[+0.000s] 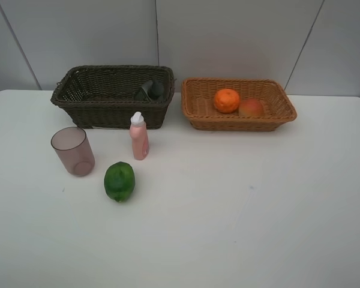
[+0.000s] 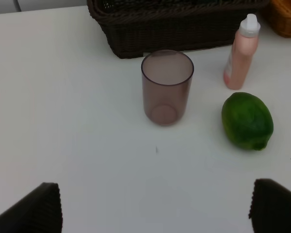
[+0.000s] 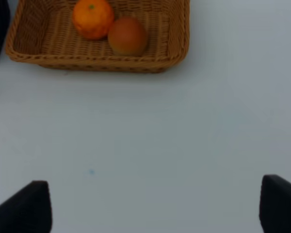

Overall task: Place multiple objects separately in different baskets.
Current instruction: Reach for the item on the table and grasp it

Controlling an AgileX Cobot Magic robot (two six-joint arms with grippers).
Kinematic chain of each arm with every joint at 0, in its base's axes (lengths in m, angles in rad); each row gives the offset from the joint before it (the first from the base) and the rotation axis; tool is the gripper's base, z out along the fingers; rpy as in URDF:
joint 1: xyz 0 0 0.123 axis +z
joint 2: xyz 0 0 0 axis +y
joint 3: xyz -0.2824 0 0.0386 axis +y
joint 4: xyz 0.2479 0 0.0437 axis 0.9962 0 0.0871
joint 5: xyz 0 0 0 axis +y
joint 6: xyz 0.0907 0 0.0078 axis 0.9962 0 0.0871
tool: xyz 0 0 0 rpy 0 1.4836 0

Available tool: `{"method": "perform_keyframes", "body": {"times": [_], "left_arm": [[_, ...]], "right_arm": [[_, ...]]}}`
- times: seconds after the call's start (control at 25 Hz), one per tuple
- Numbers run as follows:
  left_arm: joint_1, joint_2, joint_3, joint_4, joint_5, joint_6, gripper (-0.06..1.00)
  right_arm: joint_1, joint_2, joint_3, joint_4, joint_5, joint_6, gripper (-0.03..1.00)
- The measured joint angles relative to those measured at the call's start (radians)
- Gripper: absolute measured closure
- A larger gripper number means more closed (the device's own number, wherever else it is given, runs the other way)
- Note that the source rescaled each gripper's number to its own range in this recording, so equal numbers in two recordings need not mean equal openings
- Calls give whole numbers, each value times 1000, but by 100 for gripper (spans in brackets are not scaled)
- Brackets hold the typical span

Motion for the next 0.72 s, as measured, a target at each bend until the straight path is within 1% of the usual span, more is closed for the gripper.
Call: {"method": "perform_keyframes", "body": {"times": [0.32,0.56,0.72], "left_arm": [[0,0,0,0,0,0,-6],[0,0,0,0,0,0,-6],[0,0,0,0,0,0,-6]], "right_arm": [[0,-235,12,2,5,-5,9],[0,-443,170,3,-73,-6,9],[0,-540,277,3,-91,-6,9]]}}
